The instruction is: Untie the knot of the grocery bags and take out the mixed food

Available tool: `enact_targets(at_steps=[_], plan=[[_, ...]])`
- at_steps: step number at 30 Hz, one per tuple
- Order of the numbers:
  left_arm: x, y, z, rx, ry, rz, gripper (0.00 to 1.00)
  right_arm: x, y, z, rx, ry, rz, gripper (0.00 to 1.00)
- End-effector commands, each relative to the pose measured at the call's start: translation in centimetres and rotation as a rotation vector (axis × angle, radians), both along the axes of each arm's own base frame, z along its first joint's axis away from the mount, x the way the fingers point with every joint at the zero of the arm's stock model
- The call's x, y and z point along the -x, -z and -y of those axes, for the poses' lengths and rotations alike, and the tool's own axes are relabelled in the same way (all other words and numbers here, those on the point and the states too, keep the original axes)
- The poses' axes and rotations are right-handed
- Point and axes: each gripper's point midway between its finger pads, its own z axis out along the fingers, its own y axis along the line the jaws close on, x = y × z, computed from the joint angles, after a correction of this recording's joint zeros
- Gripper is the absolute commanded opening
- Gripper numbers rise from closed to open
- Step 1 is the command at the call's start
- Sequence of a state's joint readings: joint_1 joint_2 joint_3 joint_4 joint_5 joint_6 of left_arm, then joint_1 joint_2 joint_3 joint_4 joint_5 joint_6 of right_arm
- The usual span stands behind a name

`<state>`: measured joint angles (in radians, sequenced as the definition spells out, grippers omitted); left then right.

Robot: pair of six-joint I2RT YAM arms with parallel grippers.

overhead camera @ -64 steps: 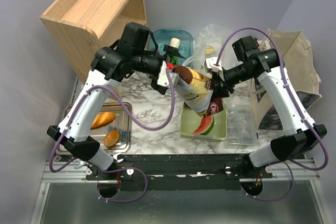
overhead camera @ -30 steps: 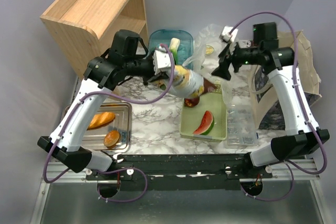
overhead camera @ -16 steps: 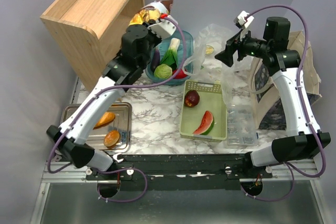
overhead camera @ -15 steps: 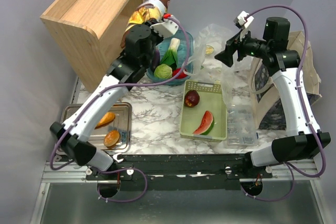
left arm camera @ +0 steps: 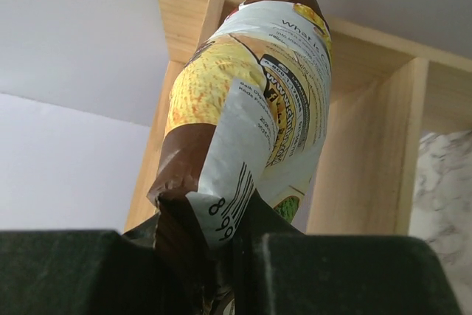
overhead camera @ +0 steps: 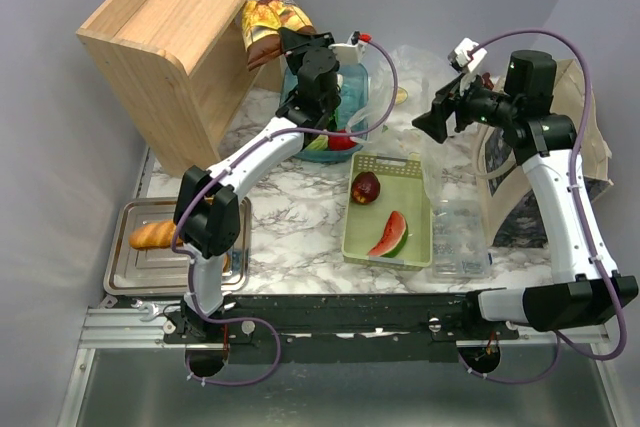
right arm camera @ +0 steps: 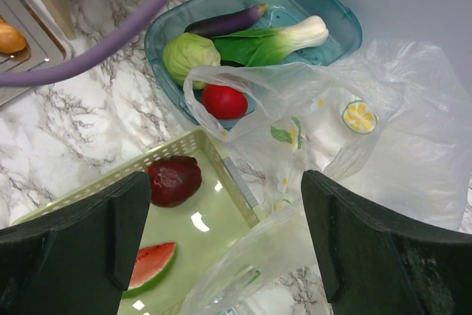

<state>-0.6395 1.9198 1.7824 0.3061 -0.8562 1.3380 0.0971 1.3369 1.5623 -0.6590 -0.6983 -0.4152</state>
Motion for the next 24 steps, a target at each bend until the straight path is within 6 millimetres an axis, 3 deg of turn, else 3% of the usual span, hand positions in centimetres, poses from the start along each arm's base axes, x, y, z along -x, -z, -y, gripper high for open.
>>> enact_targets(at_steps=[1, 2, 7, 14, 21, 24], plan=[[0.3, -3.4, -5.1, -0.066, -0.225, 0.069, 0.05, 0.4, 0.1, 0.6, 0.026, 0.021, 0.025, 0.9], [0.2, -3.1, -5.7, -0.07, -0.245, 0.058, 0.0, 0.4, 0.1, 0.6, 0.027, 0.023, 0.025, 0.9], [0.7, -1.3, -7.4, -0.065, -0.292, 0.0, 0.0, 0.4, 0.4, 0.5, 0.024, 0.019, 0.012, 0.9], [-0.9, 1.6, -10.7, -0.11, -0.394, -0.069, 0.0, 0.1, 0.7, 0.1, 0.002, 0.005, -0.012, 0.89], [-0.6, 6.3, -10.9, -0.106, -0.399, -0.221, 0.0, 0.4, 0.8, 0.3, 0.007, 0.013, -0.011, 0.89], [-0.5, 6.8, -11.0, -0.091, -0.4, -0.242, 0.0, 0.6, 0.9, 0.4, 0.01, 0.018, -0.011, 0.89]])
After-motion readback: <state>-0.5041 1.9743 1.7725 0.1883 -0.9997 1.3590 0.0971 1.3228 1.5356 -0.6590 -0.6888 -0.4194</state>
